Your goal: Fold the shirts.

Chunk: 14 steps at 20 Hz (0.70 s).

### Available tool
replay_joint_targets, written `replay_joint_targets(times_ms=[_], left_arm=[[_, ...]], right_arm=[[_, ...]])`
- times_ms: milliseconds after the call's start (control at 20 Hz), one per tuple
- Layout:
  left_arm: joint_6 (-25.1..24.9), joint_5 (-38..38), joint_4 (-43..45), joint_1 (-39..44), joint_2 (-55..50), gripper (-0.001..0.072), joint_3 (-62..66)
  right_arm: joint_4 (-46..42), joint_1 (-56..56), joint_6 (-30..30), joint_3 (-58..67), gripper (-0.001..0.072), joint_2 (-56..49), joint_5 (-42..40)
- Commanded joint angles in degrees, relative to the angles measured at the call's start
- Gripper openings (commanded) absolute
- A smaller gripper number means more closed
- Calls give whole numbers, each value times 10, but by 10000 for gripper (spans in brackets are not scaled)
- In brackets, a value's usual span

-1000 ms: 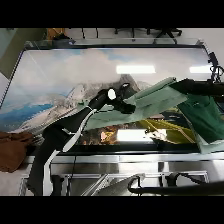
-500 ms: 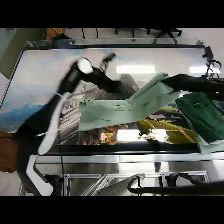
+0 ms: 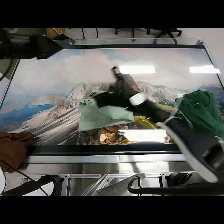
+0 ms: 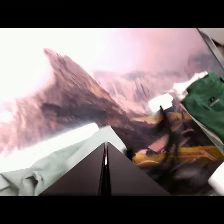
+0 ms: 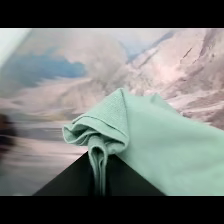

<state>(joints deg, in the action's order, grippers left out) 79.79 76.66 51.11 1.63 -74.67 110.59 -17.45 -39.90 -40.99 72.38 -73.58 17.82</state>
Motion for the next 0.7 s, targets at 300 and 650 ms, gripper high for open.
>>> replay_joint_targets(times_ms=[300,650], left_arm=[[-49,-33,-1,-26,59,16,-89],[-48,-11,-1,-26,59,16,-90]], right_arm=[[-43,-12,89,69,484,-30,33],[-262,327,-262,69,501,30,378]])
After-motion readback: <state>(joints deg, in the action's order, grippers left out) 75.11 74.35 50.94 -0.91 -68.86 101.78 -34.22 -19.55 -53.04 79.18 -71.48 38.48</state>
